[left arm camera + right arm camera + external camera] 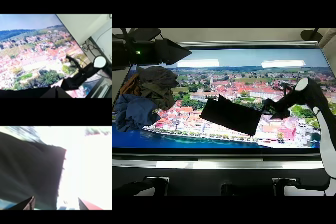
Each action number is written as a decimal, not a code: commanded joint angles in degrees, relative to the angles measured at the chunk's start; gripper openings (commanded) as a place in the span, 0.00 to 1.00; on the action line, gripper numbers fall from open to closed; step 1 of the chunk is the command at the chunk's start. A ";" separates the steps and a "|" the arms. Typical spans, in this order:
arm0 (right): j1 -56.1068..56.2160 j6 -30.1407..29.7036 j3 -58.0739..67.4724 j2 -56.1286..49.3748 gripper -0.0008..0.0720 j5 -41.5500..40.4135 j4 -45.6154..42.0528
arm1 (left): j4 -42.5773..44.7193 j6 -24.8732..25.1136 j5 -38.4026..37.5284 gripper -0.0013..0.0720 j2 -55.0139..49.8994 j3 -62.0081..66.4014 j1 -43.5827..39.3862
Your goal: Fold the shirts.
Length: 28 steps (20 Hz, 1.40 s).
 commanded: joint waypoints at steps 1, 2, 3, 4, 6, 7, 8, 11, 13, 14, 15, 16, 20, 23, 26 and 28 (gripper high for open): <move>-1.07 -2.93 -14.10 1.46 0.85 -9.94 9.51 | 0.59 -0.02 -0.48 0.06 0.02 0.02 0.02; 0.07 -3.02 -16.06 0.85 0.83 -13.81 11.91 | 0.59 -0.17 -0.50 0.06 0.02 0.02 0.04; 1.42 -2.99 -16.90 -0.17 0.78 -16.94 14.03 | 0.59 -0.17 -0.50 0.06 0.02 0.02 0.02; 2.82 -3.17 -16.90 -1.33 0.77 -19.71 15.91 | 0.59 -0.17 -0.52 0.06 0.02 0.02 0.02; 4.87 -5.14 -16.90 -3.02 0.60 -23.65 22.36 | 0.59 -0.17 -0.52 0.06 0.00 0.02 0.04; 4.94 -7.43 -16.79 -3.26 0.23 -24.37 26.05 | 0.57 -0.17 -0.52 0.06 0.02 0.02 0.02; 4.39 -10.32 -16.02 -3.26 0.07 -24.22 28.35 | 0.59 -0.17 -0.52 0.06 0.02 0.02 0.02; -1.18 -15.56 -7.72 -3.23 0.07 -18.08 27.43 | 0.59 -0.17 -0.52 0.06 -0.22 0.02 0.04; -8.20 -14.82 -0.61 -3.19 0.07 -13.62 25.05 | 0.59 -0.17 -0.52 0.06 -0.22 0.00 0.02; -12.15 -13.51 2.73 -3.19 0.07 -11.45 23.02 | 0.59 -0.17 -0.52 0.06 -0.22 0.00 0.02; -16.74 -11.82 5.97 -3.13 0.07 -8.83 20.61 | 0.59 -0.17 -0.52 0.06 -0.22 0.00 0.02; -21.18 -10.51 8.48 -2.95 0.07 -6.10 18.36 | 0.59 -0.17 -0.52 0.06 -0.22 0.00 0.02; -40.41 -8.22 11.37 0.98 0.07 0.79 10.36 | 0.59 -0.15 -0.52 0.06 -0.22 0.00 0.02; -53.48 -3.45 11.34 3.26 0.07 6.54 -0.85 | 0.59 -0.17 -0.52 0.06 -0.22 0.00 0.02; -62.23 -2.25 8.72 4.50 0.07 9.18 -8.83 | 0.57 -0.17 -0.52 0.06 -0.22 0.00 0.02; -65.00 -0.96 3.06 6.14 0.07 8.22 -10.23 | 0.59 -0.17 -0.52 0.06 -0.22 0.00 0.02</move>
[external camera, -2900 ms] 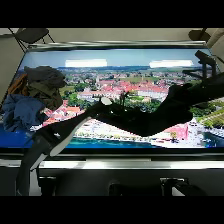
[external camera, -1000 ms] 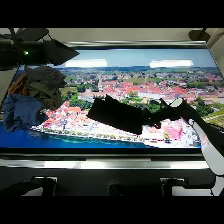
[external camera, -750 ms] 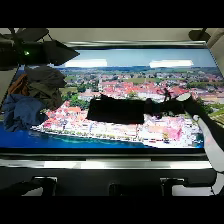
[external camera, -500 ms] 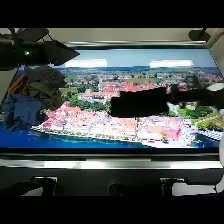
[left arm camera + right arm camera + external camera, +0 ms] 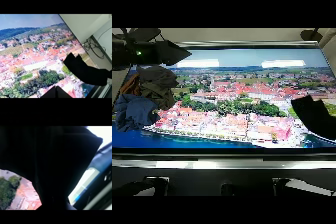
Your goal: Fold the shirts.
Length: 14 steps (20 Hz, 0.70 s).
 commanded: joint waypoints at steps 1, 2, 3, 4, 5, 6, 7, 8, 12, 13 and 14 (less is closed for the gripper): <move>-7.06 2.40 -7.69 2.78 0.07 1.18 -6.73 | 0.00 0.02 0.02 0.06 -0.02 0.00 0.02; -7.04 2.38 -10.54 3.52 0.07 0.66 -7.58 | 0.00 0.00 0.02 0.06 -0.02 0.00 0.02; -6.88 2.38 -13.05 4.11 0.07 -0.24 -7.72 | 0.00 0.00 0.02 0.06 -0.02 0.00 0.02; -6.88 2.16 -14.80 4.48 0.07 -1.09 -8.24 | 0.00 0.00 0.02 0.06 -0.02 0.00 0.02; -6.88 1.66 -16.13 4.59 0.07 -1.92 -9.27 | 0.00 0.00 0.02 0.06 -0.02 0.00 0.02; -6.88 1.07 -16.94 4.59 0.07 -2.67 -10.80 | 0.00 0.00 0.02 0.06 -0.02 0.00 0.02; -6.88 1.07 -17.55 4.59 0.07 -3.72 -12.63 | 0.00 0.00 0.00 0.06 -0.02 0.00 0.02; -6.93 1.09 -17.90 4.57 0.07 -4.85 -13.90 | 0.00 0.00 -0.02 0.06 0.00 0.00 0.02; -6.93 0.46 -18.12 4.39 0.07 -6.67 -14.56 | 0.00 0.00 0.00 0.06 -0.02 0.00 0.02; -6.93 0.46 -18.12 4.39 0.06 -7.04 -15.21 | 0.00 0.02 0.02 0.06 -0.02 0.00 0.02; -6.93 0.46 -18.12 4.26 0.06 -7.19 -15.82 | 0.00 0.00 0.00 0.06 -0.02 0.00 0.02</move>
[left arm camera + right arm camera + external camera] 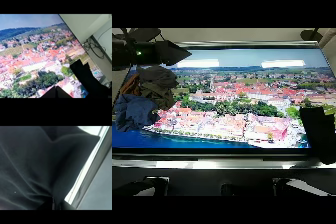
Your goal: Fold the shirts.
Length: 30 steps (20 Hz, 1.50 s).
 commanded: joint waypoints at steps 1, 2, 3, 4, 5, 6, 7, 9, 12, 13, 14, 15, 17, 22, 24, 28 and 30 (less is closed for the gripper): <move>-0.07 -0.37 -0.44 -0.28 0.07 -1.29 -2.54 | 0.02 0.02 0.04 0.06 -0.02 0.00 0.02; -0.07 -0.37 -0.44 -0.42 0.07 -1.27 -2.82 | 0.02 0.02 0.04 0.06 -0.02 0.00 0.02; -0.07 -0.35 -0.42 -0.42 0.07 -1.68 -2.86 | 0.02 0.02 0.02 0.06 -0.02 0.00 0.04; -0.07 -0.37 -0.07 -0.42 0.28 -2.51 -2.97 | 0.02 0.02 0.04 0.06 -0.02 0.02 0.04; -0.07 -0.70 1.31 -0.39 0.82 -1.36 -3.08 | 0.02 0.02 0.04 0.06 0.00 0.02 0.04; -0.07 -2.45 3.54 -0.28 0.94 0.87 -3.08 | 0.02 0.02 0.17 0.06 0.02 0.04 0.04; -0.07 -2.47 6.73 -0.15 0.96 2.32 -3.17 | 0.02 0.04 0.33 0.06 0.04 0.07 0.07; 0.00 -2.45 17.03 0.00 0.96 2.58 -0.85 | 0.04 0.02 1.31 0.06 0.20 0.26 0.66; 1.70 -5.75 36.44 0.20 0.96 -5.01 13.18 | 14.16 -3.04 4.81 0.05 -0.22 5.07 0.81; 4.81 -6.62 41.53 0.68 0.95 -8.70 15.65 | 26.82 -7.06 4.96 0.05 -0.87 7.78 -0.20; 9.18 -7.10 44.78 1.31 0.94 -11.08 16.46 | 42.40 -12.02 3.65 0.05 -1.97 10.40 -1.95; 15.26 -7.06 46.45 2.16 0.93 -12.15 16.17 | 56.35 -16.35 1.42 0.05 -3.28 11.85 -3.43; 28.65 -6.54 46.34 2.78 0.93 -8.35 13.03 | 67.76 -19.63 -2.73 0.08 -5.60 11.08 -4.11; 57.79 1.22 33.92 -2.64 0.93 11.39 0.24 | 54.45 -20.31 -23.61 1.00 -8.68 -7.39 -2.75; 62.75 0.96 27.12 -2.73 0.93 11.67 0.50 | 48.81 -20.55 -15.93 1.00 -3.21 -21.75 -3.52; 64.57 1.55 23.54 -2.73 0.93 9.97 0.13 | 48.13 -22.36 -6.51 1.00 4.74 -35.56 -4.09; 64.57 1.46 23.54 -2.73 0.93 10.99 -0.07 | 48.13 -22.38 -6.73 1.00 4.70 -35.52 -4.09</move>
